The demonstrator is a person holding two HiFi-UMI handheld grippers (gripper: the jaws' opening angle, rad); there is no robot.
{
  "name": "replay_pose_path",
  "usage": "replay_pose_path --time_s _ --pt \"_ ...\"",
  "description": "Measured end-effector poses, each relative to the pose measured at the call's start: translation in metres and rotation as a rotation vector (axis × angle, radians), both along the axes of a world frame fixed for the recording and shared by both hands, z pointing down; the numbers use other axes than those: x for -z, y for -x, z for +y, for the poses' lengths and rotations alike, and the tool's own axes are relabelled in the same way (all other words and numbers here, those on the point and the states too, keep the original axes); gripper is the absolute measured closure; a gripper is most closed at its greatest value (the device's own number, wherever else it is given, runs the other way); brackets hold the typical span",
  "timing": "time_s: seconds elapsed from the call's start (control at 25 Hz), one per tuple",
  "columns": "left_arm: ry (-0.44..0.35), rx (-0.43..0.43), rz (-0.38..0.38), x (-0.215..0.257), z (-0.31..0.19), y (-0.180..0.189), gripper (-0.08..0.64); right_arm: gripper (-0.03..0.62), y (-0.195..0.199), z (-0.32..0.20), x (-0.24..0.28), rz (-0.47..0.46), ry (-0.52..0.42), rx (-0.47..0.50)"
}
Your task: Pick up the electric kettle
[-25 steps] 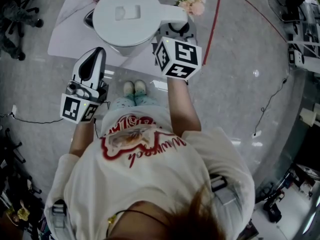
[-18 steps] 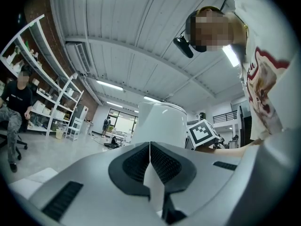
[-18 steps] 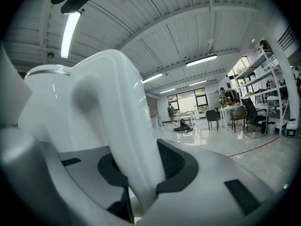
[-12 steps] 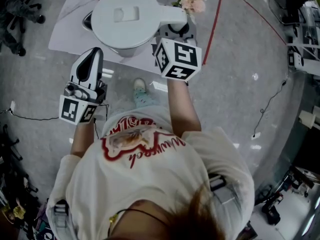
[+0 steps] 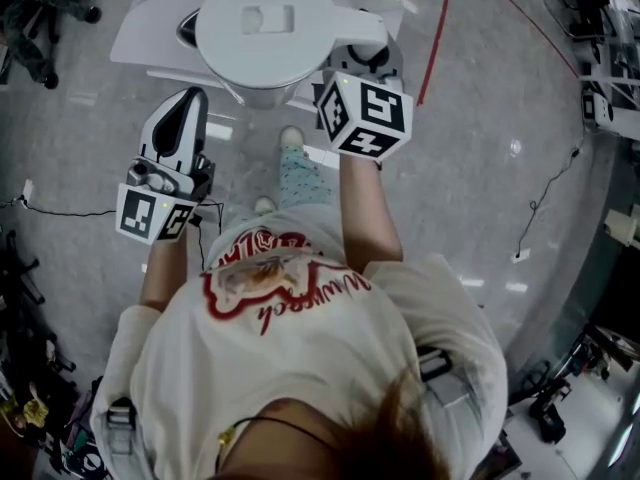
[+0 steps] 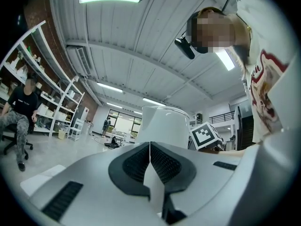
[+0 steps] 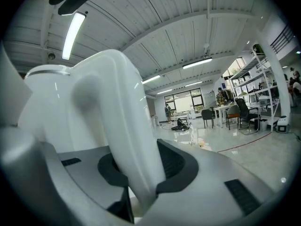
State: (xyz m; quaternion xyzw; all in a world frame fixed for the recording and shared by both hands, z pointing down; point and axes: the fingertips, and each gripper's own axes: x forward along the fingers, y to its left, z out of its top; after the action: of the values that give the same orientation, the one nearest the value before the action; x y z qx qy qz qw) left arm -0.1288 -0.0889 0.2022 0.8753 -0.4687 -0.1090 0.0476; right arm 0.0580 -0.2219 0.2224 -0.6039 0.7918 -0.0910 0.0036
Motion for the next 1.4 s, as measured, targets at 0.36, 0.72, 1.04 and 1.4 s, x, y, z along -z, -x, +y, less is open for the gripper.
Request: replay_pose_path --time_s 0.36,0.72,1.04,1.4 --pt "0.021 -0.052 -0.015 -0.005 0.096 0.019 0.546 0.491 0.025 0.102 -0.005 -0.009 0.009 -0.026" --pt "0.013 -0.033 -0.021 -0.003 0.135 0.027 0.546 0.491 0.023 0.147 0.004 0.017 -0.001 -0.005" --pt "0.032 -0.078 -0.018 -0.006 0.166 0.015 0.547 0.489 0.015 0.189 0.008 0.006 -0.002 -0.025" --pt "0.013 -0.105 -0.033 0.001 0.209 -0.019 0.546 0.489 -0.020 0.233 0.013 0.001 -0.029 -0.042"
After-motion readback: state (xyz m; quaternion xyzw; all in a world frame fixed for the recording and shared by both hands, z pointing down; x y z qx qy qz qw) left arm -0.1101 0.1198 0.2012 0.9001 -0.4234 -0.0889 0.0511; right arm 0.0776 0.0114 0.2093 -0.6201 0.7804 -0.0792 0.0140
